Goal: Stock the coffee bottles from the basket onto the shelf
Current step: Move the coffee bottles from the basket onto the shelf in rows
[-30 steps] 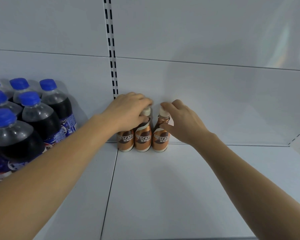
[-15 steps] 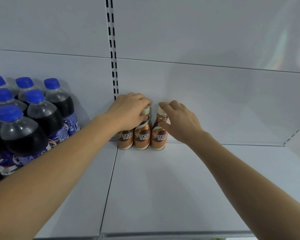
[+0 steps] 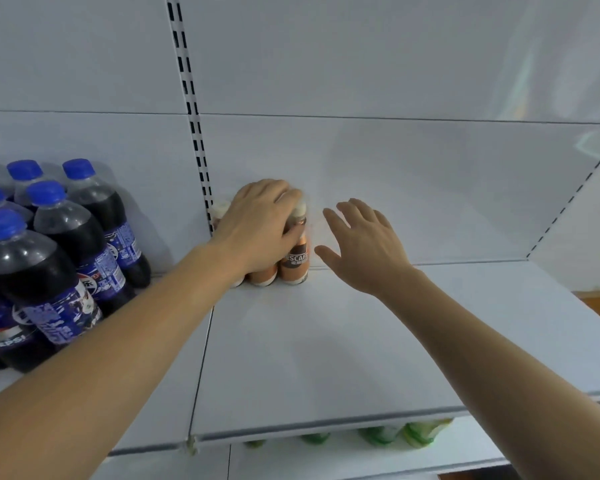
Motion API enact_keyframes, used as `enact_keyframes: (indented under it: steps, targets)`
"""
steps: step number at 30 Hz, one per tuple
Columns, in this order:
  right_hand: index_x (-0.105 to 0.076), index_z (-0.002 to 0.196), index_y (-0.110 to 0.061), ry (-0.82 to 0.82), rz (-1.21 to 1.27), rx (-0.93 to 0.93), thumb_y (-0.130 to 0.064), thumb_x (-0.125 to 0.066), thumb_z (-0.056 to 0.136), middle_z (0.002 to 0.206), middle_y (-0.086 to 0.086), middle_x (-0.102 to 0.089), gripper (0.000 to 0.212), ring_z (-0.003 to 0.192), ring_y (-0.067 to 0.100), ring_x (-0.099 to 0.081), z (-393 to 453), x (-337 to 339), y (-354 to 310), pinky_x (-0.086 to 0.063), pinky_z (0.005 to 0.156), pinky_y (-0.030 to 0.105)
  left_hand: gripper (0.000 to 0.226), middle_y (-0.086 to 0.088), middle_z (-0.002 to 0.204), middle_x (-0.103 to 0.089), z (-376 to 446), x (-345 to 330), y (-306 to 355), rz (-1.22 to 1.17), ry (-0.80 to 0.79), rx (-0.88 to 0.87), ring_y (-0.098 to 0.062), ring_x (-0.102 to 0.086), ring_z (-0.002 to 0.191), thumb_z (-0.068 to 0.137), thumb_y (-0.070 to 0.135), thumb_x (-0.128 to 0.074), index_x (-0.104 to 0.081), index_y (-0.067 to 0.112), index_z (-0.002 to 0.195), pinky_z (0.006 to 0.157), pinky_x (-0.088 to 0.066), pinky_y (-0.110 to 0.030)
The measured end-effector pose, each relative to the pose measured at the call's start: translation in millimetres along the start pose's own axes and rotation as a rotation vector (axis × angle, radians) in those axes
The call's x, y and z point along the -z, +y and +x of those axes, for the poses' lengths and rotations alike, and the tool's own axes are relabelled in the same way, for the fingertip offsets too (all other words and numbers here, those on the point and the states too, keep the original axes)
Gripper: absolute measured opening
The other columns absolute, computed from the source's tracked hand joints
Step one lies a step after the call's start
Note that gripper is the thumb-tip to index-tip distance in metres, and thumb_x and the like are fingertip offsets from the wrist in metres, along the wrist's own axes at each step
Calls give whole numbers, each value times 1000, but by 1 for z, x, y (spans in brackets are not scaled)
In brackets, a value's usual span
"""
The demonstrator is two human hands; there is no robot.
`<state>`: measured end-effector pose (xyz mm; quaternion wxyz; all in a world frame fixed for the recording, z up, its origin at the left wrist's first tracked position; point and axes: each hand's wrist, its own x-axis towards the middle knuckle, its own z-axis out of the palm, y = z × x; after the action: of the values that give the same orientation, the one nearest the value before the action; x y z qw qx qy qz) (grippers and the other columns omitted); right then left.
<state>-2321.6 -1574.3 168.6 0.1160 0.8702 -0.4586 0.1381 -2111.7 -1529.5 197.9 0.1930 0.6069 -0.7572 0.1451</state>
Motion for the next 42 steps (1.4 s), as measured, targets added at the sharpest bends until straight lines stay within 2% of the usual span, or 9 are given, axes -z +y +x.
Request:
enact_keyframes:
  steps: [5,10,18,23,26,31,36,39,42]
  targets:
    - [-39,165,-12,-60,-49,-129,-60,-51,107,171,16,-40,77,162,38,-29,-56,13,9,-29,129,53,71,-12,169,-40,-4,-9,44,-45,-100,-82,-32,-30,159,106,52,-53,-39,13,164,131,-22,-51]
    - [-13,174,-16,-141,-108,-345,-70,-35,108,181,12,-20,88,168,35,-14,-132,32,21,-19,135,53,82,-11,180,-13,-17,-19,101,-123,-183,-179,-32,-5,167,107,64,-39,-16,20,172,134,-11,-53]
    - [-8,175,-20,-258,-138,-675,-75,-25,108,184,10,-8,89,170,33,-4,-275,62,47,-13,137,56,86,-8,182,2,-40,-32,238,-197,-281,-433,-32,5,168,104,71,-26,-4,24,173,135,-7,-53]
    - [-20,172,-19,-240,-155,-841,-70,-33,107,180,8,-22,83,168,32,-14,-369,77,75,-18,135,55,83,-9,182,-3,-53,-47,337,-259,-298,-609,-31,1,168,106,71,-30,-10,26,173,135,-6,-52]
    - [-21,172,-19,-258,-162,-934,-68,-35,108,181,7,-20,82,168,32,-13,-426,80,97,-19,135,55,82,-10,181,-12,-66,-57,399,-303,-317,-708,-32,-6,167,106,69,-37,-17,25,172,135,-9,-52]
    - [-18,174,-18,-346,-144,-1080,-70,-34,108,182,12,-15,86,169,33,-9,-514,73,132,-17,135,56,83,-8,180,-16,-91,-89,492,-322,-374,-835,-29,-9,166,104,69,-39,-19,27,172,133,-10,-52]
    - [-19,173,-17,-433,-104,-1182,-69,-35,108,181,13,-19,85,168,34,-13,-581,47,154,-19,134,56,87,-9,179,-19,-123,-135,552,-325,-462,-922,-30,-11,166,99,74,-29,-19,27,172,133,-15,-54]
    - [-16,174,-19,-476,-52,-1244,-69,-36,108,182,13,-17,85,169,34,-12,-607,26,161,-18,135,56,85,-10,180,-15,-138,-166,572,-285,-555,-960,-30,-8,166,103,71,-34,-15,26,172,133,-15,-54]
    - [-14,173,-20,-518,-9,-1287,-69,-39,107,180,13,-19,86,167,35,-15,-625,3,170,-18,134,55,85,-10,178,-19,-143,-200,586,-256,-623,-1001,-31,-12,165,103,70,-39,-18,25,171,133,-16,-51]
